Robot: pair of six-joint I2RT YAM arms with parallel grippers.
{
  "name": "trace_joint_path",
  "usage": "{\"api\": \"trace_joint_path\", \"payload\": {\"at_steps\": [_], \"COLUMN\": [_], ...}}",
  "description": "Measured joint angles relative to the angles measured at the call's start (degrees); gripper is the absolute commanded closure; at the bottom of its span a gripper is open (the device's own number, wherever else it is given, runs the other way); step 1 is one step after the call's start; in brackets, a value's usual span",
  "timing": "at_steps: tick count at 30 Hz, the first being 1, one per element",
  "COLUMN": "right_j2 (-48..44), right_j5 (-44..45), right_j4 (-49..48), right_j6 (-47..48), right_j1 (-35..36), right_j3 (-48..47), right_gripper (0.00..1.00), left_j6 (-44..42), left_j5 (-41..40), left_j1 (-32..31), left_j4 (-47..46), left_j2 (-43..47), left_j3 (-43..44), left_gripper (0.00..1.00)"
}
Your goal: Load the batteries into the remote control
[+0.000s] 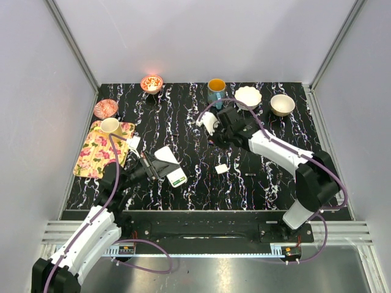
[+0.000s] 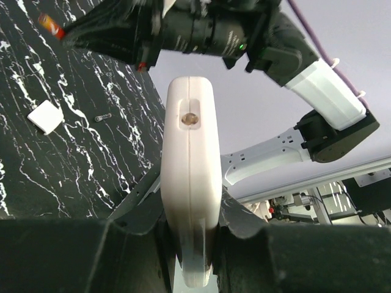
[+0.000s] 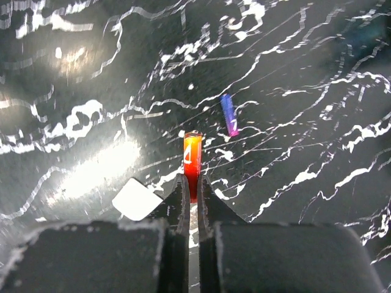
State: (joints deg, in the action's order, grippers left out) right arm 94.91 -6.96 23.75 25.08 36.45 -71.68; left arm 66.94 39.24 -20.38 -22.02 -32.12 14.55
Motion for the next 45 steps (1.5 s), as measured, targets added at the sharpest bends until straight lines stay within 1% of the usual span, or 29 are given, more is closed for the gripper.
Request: {"api": "trace_joint_path", "payload": {"at_steps": [3,8,13,18,19,21,22,25,26,28,29,33,37,40,43,45], "right_j2": [-1.1,2.9,6.4,10.3,11.0,12.0,12.3,12.3,12.3,12.4,12.4,12.3,11.6,9.4,4.7,1.1], "right_j5": [-2.2,-2.9,-3.9,-5.4,-5.7,-6.1,-6.1,-6.1,-6.1,-6.0,-5.9,-5.1,-4.2,-4.0,-3.2,-2.1], "right_j4": [-1.4,-1.6,-2.8,-2.8,-2.9,-2.9,-2.8,-2.8,-2.8,-2.9,-3.0,-3.7,-4.3,-4.6,-6.2,-8.2], "right_j6": [6.6,13.5,15.9,17.0,17.1,17.3,17.3,17.2,17.3,17.2,17.1,16.2,14.6,12.5,9.3,5.7], "right_j1": [0.0,0.0,0.0,0.0,0.0,-0.1,-0.1,-0.1,-0.1,-0.1,-0.1,-0.1,-0.1,-0.1,-0.1,-0.1], "right_j3": [4.5,8.9,8.8,5.4,4.9,4.5,4.5,4.5,4.5,4.5,4.5,4.5,4.5,4.5,4.5,4.5], "right_gripper": [1.00,1.00,1.00,1.00,0.95,0.89,0.80,0.70,0.64,0.59,0.54,0.41,0.38,0.36,0.36,0.38], "left_j6": [0.6,0.6,0.6,0.6,0.5,0.5,0.4,0.3,0.3,0.3,0.3,0.3,0.3,0.3,0.3,0.3], "left_j5": [0.4,0.6,0.5,0.3,0.3,0.2,0.2,0.1,0.1,0.1,0.1,0.0,0.0,0.0,0.0,0.0], "left_j1": [0.0,0.0,0.0,0.0,0.0,0.0,0.0,0.0,0.0,0.0,0.0,0.0,0.0,0.0,0.0,0.0], "left_j4": [-1.3,-1.6,-1.4,-0.7,-0.5,-0.2,-0.2,-0.2,-0.2,-0.1,-0.1,-0.1,-0.1,-0.1,0.1,0.6], "left_j2": [-0.1,-0.1,1.0,1.4,1.4,1.4,1.4,1.4,1.4,1.4,1.3,1.3,1.3,1.3,1.5,1.8], "left_j3": [0.0,-0.1,-0.6,-1.1,-1.1,-1.1,-1.1,-1.1,-1.1,-1.1,-1.1,-1.1,-1.1,-1.1,-1.1,-1.1], "left_gripper": [1.00,1.00,1.00,1.00,1.00,1.00,1.00,1.00,1.00,1.00,1.00,1.00,1.00,1.00,1.00,1.00]}}
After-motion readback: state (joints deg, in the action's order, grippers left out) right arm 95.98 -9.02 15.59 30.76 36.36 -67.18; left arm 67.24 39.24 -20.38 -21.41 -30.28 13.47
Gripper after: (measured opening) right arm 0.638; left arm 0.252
